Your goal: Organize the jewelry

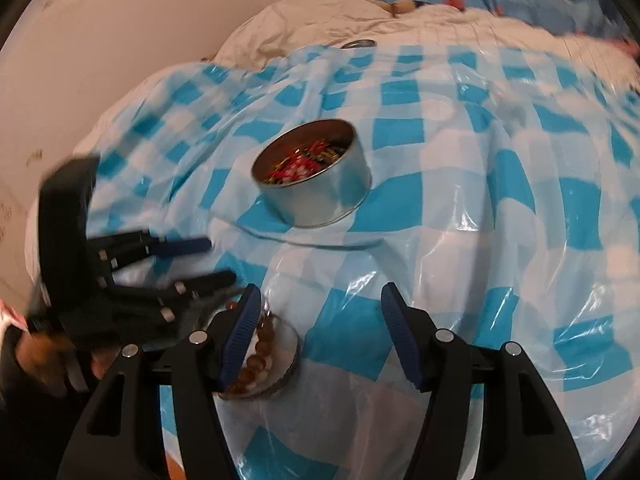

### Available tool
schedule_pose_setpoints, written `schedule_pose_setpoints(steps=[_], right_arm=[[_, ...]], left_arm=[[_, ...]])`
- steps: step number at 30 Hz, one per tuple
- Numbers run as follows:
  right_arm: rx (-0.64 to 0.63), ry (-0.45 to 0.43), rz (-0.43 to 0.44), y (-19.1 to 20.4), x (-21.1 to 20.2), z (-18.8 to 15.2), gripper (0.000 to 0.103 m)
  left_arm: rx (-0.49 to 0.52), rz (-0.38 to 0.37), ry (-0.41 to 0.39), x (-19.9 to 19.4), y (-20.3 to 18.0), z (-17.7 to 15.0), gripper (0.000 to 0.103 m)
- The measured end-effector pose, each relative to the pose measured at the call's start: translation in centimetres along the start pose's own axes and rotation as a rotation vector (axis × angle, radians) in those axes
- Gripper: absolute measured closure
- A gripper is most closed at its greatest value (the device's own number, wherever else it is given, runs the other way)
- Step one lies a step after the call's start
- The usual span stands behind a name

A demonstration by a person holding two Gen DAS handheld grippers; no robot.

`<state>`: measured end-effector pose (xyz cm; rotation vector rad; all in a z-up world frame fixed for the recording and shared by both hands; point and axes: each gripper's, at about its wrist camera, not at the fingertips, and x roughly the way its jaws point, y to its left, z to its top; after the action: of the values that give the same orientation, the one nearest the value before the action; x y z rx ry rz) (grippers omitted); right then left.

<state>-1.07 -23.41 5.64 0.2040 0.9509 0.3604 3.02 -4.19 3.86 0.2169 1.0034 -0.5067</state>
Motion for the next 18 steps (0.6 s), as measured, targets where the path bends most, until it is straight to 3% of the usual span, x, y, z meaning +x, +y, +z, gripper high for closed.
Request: schedule_pose_setpoints(steps=[6, 8, 10, 12, 13, 15, 18], right_arm=[[-0.139, 0.063, -0.106, 1.4, 0.9, -1.7, 0.039], [-0.189, 0.082, -0.140, 2.1, 1.6, -2.2, 0.037], [-0.267, 0.058, -0.247, 2.7, 2.2, -2.5, 0.036], [-0.259, 0.033, -0.337, 2.0, 2.2, -2.3, 0.033], [-0.228, 0.023, -0.338, 1.4, 1.9, -2.1, 0.033], [-0.168, -0.010, -0.319, 0.2, 0.9, -1.7, 0.033], [-0.102, -0.003, -0.180, -0.4, 0.5, -1.3, 0.034]], left_arm=[[0.090, 0.001, 0.043, 0.3, -1.1, -0.7, 0.052], [0.149, 0.046, 0.058, 0.8, -2.0, -1.1, 0.052], [0.172, 0.134, 0.035, 0.9, -2.1, -0.9, 0.050], [0.152, 0.213, 0.019, 0.8, -1.4, -0.6, 0.050], [0.124, 0.241, 0.010, 0.7, -0.7, -0.4, 0.050], [0.084, 0.224, -0.001, 0.3, 0.2, -0.2, 0.050], [0.082, 0.188, 0.009, 0.5, 0.3, -0.3, 0.050]])
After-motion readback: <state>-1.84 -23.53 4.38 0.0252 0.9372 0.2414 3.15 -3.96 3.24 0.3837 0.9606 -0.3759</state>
